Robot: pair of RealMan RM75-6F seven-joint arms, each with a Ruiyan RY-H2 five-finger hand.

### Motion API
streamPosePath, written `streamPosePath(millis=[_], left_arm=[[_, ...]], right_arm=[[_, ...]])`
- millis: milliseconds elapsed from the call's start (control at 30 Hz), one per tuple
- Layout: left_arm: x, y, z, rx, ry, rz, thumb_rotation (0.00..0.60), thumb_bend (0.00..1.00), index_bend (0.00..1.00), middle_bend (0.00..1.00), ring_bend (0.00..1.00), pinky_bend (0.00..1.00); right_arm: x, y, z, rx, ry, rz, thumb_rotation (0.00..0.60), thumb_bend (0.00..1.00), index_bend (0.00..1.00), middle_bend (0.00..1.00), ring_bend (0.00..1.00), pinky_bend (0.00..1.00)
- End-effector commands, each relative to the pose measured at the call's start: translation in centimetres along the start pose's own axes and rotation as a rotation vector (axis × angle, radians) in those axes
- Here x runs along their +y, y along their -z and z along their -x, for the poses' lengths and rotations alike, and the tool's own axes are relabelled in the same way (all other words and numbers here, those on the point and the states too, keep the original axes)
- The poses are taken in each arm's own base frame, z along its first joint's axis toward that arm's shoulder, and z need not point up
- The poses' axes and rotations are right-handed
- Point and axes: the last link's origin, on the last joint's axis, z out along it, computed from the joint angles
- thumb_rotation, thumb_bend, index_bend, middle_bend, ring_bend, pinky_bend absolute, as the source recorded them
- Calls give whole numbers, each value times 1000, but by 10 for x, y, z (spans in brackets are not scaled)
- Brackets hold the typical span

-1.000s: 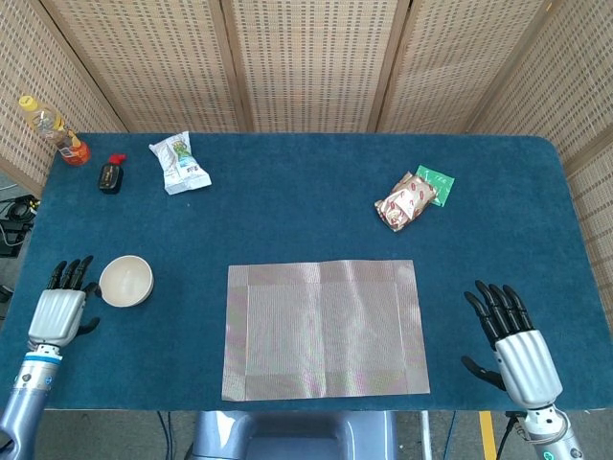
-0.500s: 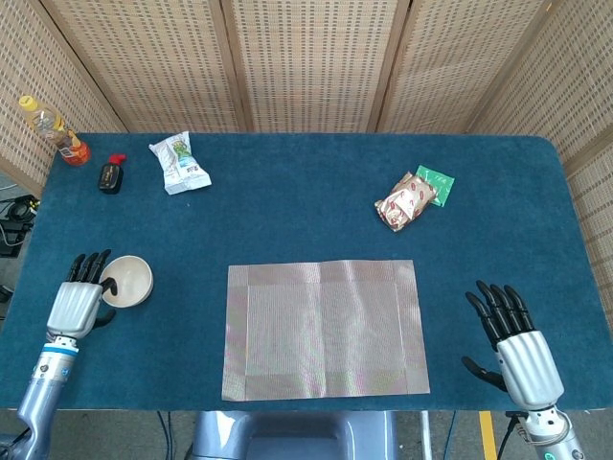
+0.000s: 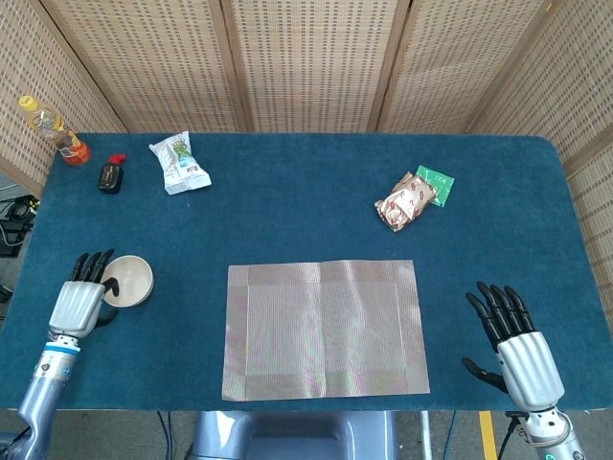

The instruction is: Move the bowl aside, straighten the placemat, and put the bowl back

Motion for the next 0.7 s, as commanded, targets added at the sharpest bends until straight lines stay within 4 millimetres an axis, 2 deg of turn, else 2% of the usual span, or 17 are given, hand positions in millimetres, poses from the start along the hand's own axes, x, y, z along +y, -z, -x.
streamPosePath(millis=[33,233,500,700], left_arm=[[3,-3,2,-1,-6,-1,600,218,550,0,0,0],[11,-10,5,9,-21,8,600,239,581,0,0,0],[18,-10,7,15,-22,20,600,462,607,0,0,0],[17,-8,7,19,-21,22,600,524,625,0,0,0]], right_arm=[[0,0,0,-1,0,-1,600,211,28,0,0,0],[0,0,1,-6,-1,-1,600,211,28,0,0,0],[0,0,1,-6,-4,0,600,211,28,0,0,0],[-1,1,1,-8,-4,-4,600,211,28,0,0,0]])
